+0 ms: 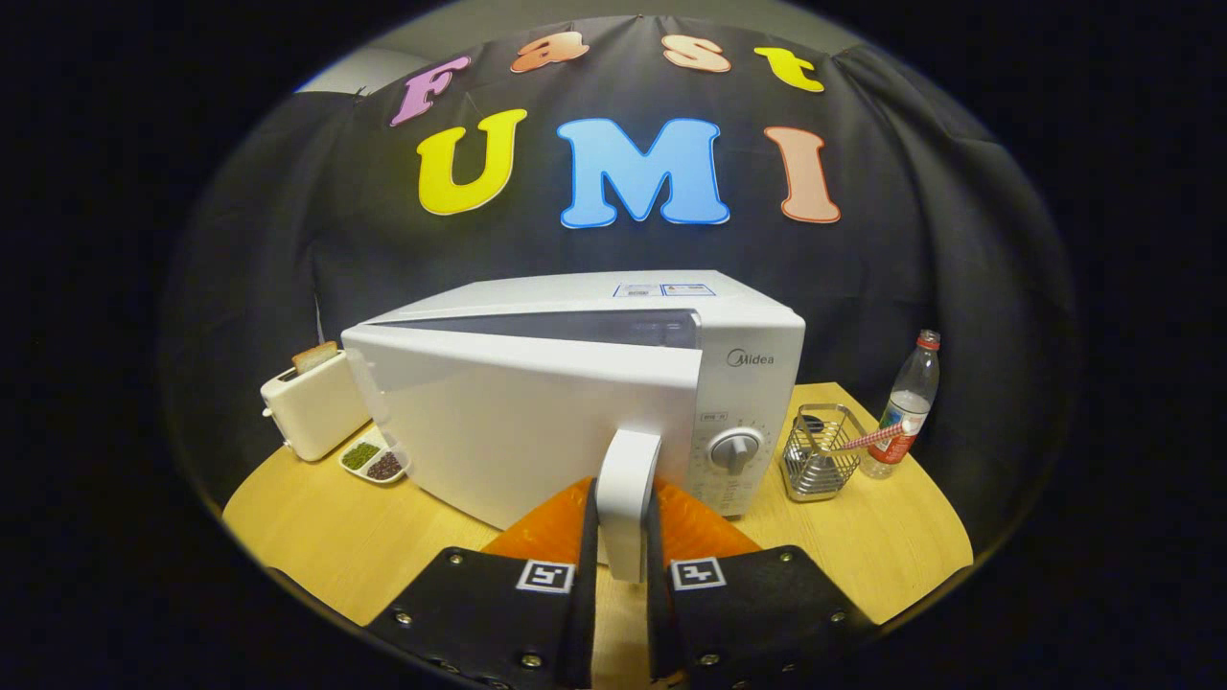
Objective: Open the microwave, put the food inside, and close the microwave door.
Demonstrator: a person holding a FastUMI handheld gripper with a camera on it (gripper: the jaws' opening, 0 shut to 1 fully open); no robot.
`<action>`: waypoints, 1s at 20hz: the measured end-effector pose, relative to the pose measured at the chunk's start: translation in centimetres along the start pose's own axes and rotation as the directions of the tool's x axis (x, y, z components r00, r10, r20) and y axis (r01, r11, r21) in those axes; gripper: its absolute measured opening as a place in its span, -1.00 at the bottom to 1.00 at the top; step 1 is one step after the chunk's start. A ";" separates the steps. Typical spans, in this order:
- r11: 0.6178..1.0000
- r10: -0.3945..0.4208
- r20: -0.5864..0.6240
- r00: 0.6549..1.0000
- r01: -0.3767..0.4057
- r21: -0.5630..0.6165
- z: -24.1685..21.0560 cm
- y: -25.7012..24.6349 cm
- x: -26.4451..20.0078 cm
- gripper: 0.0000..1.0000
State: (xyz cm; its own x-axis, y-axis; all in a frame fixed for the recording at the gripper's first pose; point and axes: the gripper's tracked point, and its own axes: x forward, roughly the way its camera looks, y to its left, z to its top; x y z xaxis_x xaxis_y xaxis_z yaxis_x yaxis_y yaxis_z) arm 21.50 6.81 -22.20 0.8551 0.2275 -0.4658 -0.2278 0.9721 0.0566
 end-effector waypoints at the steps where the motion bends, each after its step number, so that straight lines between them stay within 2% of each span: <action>1: 1.000 0.009 -0.002 1.000 -0.009 0.003 -0.3 0.6 -0.8 -0.54; 6: 1.000 0.002 -0.015 1.000 -0.003 -0.031 -1.8 3.0 -4.1 -0.52; 20: 1.000 0.006 -0.022 1.000 -0.007 -0.027 -5.0 11.7 -10.8 -0.52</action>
State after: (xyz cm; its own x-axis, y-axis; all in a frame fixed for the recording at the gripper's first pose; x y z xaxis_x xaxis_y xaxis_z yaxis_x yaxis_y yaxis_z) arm 7.22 15.42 -20.94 0.8432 0.2320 -0.4849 -0.2458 0.9687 0.0360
